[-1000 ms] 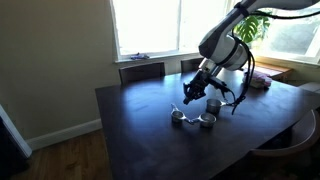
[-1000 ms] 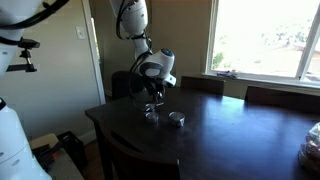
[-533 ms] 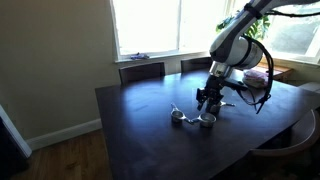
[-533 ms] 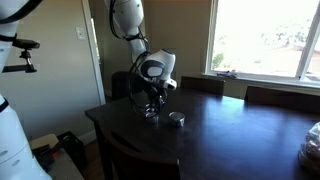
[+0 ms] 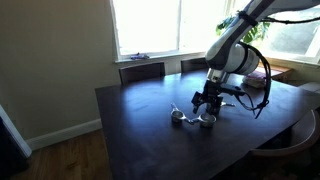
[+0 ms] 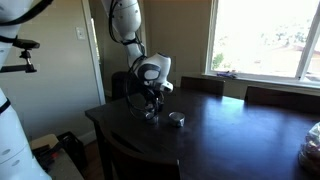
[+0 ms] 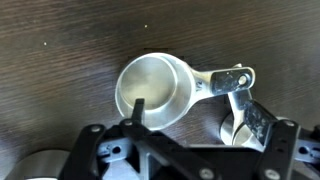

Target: Stack the cups

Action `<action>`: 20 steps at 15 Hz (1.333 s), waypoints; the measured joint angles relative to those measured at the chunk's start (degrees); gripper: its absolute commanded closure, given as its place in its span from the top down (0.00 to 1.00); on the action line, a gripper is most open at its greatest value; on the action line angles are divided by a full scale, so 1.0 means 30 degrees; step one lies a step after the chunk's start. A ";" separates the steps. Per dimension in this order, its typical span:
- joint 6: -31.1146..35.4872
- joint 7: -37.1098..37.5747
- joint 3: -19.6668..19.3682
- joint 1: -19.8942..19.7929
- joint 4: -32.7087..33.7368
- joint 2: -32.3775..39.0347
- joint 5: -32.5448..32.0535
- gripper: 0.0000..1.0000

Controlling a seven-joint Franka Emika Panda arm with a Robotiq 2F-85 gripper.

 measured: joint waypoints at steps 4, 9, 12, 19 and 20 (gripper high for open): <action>0.1811 0.0873 -0.0043 0.0347 0.0004 0.0557 0.0001 0.60; 0.2947 0.2035 -0.0141 0.0496 0.0039 0.1106 0.0001 0.34; 0.3065 0.2499 -0.0292 0.0574 0.0096 0.1295 -0.0003 0.09; 0.3276 0.3058 -0.0399 0.0634 0.0433 0.1394 -0.0022 0.07; 0.3276 0.3063 -0.0425 0.0634 0.0496 0.1393 -0.0022 0.07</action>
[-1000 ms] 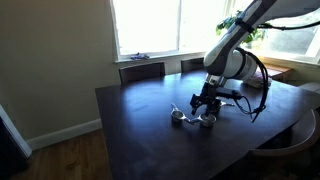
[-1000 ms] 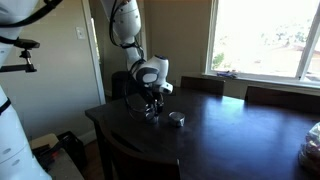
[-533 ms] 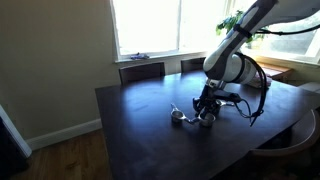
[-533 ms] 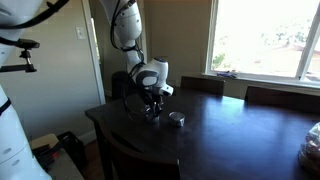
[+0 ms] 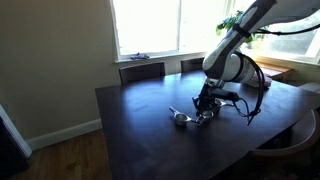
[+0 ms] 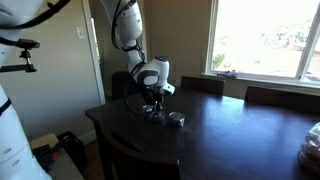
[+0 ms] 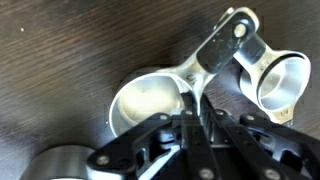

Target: Stack the cups

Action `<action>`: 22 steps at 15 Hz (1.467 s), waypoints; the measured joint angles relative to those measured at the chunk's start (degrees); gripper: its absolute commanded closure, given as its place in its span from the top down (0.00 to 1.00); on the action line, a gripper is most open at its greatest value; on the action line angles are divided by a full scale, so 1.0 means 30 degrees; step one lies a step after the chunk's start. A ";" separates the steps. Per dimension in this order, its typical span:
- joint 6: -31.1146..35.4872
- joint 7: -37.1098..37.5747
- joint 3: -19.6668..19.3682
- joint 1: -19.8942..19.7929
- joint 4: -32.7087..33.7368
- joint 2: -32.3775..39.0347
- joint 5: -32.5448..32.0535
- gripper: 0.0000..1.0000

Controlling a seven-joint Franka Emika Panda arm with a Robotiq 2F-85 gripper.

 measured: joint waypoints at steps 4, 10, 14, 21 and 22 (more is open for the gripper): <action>-0.0003 0.0009 -0.0106 -0.0035 0.0157 -0.0001 0.0000 0.08; 0.1074 -0.0300 0.0506 -0.0414 0.0139 0.0006 0.0186 0.07; 0.3012 -0.1170 0.2553 -0.1791 -0.0169 0.0067 0.0688 0.07; 0.4607 -0.1943 0.4818 -0.3829 -0.0819 0.0086 0.0243 0.31; 0.4605 -0.1941 0.4766 -0.3842 -0.0830 0.0093 0.0126 0.36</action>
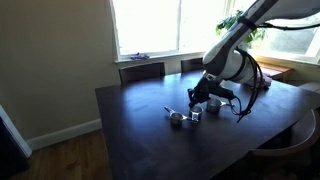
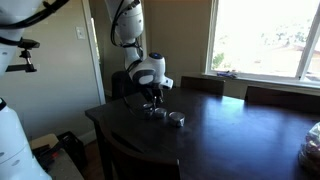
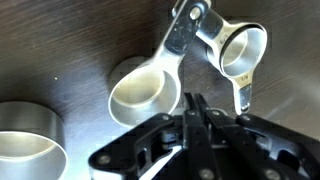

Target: Stack the cups

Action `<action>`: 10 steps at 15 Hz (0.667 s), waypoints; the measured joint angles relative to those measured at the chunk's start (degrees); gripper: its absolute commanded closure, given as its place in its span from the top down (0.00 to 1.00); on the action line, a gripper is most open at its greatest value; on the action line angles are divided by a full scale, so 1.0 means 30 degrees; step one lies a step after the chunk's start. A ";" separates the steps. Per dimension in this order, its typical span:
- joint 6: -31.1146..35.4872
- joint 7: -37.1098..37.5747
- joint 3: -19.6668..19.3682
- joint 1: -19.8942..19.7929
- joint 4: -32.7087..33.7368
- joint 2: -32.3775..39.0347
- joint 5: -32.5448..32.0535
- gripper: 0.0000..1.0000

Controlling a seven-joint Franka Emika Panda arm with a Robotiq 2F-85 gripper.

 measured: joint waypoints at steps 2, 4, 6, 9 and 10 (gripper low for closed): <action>-0.0018 0.0089 -0.0241 0.0048 0.0002 0.0018 -0.0188 0.47; -0.0108 0.0394 -0.0778 0.0349 0.0027 0.0039 -0.0421 0.60; -0.0237 0.0720 -0.1435 0.0868 0.0128 0.0112 -0.0616 0.73; -0.0712 0.1262 -0.2325 0.1866 0.0642 0.0442 -0.0957 0.92; -0.0871 0.1315 -0.2482 0.2145 0.0912 0.0664 -0.1043 0.98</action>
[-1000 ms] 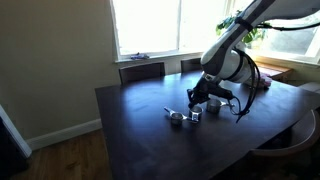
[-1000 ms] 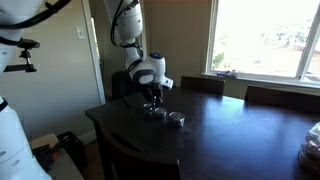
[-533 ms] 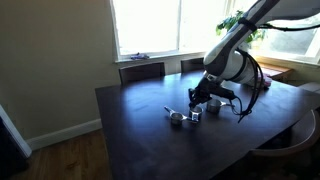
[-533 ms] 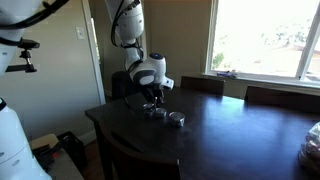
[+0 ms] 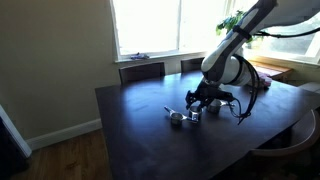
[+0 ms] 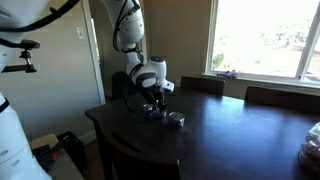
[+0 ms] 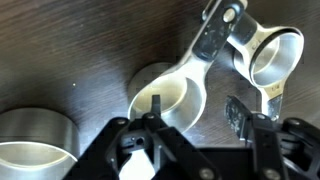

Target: Stack the cups

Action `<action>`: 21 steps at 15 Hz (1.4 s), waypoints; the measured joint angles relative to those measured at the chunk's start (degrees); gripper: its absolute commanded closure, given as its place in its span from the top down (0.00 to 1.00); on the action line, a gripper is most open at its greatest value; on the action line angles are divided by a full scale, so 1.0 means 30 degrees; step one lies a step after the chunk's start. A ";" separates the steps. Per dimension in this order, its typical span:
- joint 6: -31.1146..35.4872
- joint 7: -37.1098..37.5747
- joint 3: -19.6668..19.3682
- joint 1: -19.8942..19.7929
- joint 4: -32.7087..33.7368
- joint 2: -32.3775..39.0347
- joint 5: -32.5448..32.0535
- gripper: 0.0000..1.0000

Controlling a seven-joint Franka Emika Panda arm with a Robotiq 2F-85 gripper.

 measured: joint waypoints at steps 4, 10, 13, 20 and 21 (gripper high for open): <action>-0.0417 0.0452 -0.0711 0.1163 0.1162 0.0832 -0.0266 0.64; -0.1068 0.1356 -0.2338 0.2636 0.2075 0.1191 -0.0722 0.25; -0.1496 0.1370 -0.2590 0.2682 0.2279 0.1193 -0.0808 0.08; -0.2588 0.1423 -0.3031 0.2775 0.2864 0.1183 -0.0990 0.07; -0.2724 0.1424 -0.3077 0.2783 0.2971 0.1187 -0.1028 0.07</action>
